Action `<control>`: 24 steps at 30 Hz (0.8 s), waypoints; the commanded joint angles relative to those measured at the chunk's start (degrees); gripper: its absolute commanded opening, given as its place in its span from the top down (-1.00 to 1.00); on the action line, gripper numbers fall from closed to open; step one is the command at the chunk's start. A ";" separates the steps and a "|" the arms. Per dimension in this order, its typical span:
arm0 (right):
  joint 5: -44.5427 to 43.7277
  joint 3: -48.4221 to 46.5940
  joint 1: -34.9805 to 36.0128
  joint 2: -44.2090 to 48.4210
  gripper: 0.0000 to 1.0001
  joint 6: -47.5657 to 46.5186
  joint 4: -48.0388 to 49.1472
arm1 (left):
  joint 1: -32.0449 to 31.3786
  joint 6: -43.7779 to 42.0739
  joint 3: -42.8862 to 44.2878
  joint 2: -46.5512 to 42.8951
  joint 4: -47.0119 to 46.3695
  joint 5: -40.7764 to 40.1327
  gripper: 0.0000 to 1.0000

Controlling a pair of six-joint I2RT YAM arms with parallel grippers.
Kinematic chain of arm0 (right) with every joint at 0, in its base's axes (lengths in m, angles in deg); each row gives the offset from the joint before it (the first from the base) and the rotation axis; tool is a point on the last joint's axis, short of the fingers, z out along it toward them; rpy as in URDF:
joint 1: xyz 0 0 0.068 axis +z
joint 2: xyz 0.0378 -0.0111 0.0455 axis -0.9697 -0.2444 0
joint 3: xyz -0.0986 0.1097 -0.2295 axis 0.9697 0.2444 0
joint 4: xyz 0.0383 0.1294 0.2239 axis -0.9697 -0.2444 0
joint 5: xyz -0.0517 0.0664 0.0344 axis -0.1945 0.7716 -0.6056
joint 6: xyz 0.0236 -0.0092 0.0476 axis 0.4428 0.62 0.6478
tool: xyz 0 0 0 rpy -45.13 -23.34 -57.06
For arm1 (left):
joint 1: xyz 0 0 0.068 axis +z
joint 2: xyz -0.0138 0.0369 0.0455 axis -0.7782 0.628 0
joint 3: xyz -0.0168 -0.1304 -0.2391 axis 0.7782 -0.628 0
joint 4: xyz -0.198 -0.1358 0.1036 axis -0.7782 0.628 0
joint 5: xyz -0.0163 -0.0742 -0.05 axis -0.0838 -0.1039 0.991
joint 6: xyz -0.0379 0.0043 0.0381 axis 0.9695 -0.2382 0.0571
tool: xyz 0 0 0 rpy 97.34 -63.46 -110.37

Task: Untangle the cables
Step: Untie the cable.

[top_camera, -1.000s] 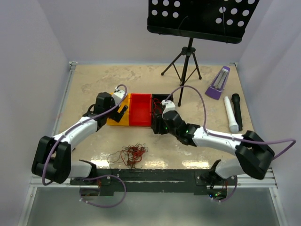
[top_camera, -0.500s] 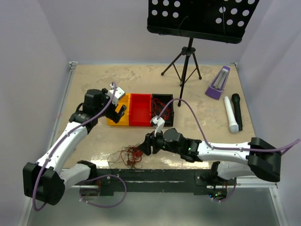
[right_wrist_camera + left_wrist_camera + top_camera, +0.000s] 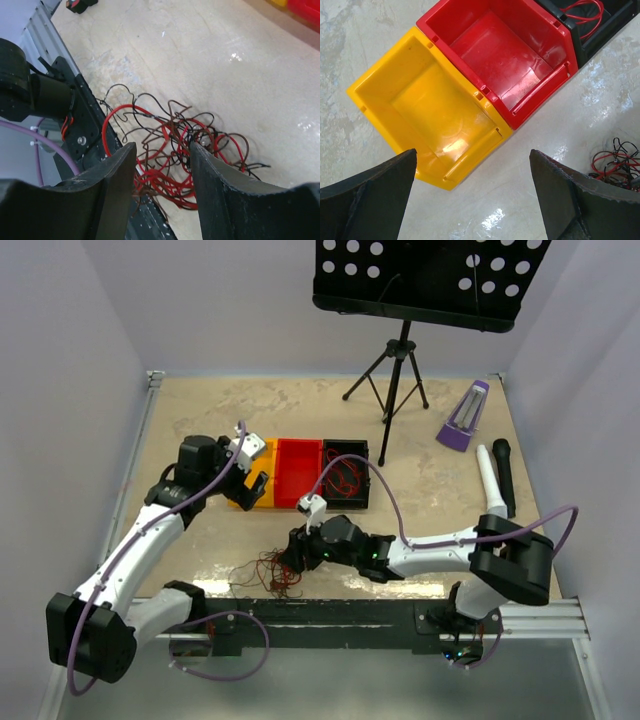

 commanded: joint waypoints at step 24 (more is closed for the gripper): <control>-2.46 -5.37 0.95 -5.37 0.35 -0.79 4.62 | 0.15 0.60 -2.82 -3.91 -0.72 0.13 -1.00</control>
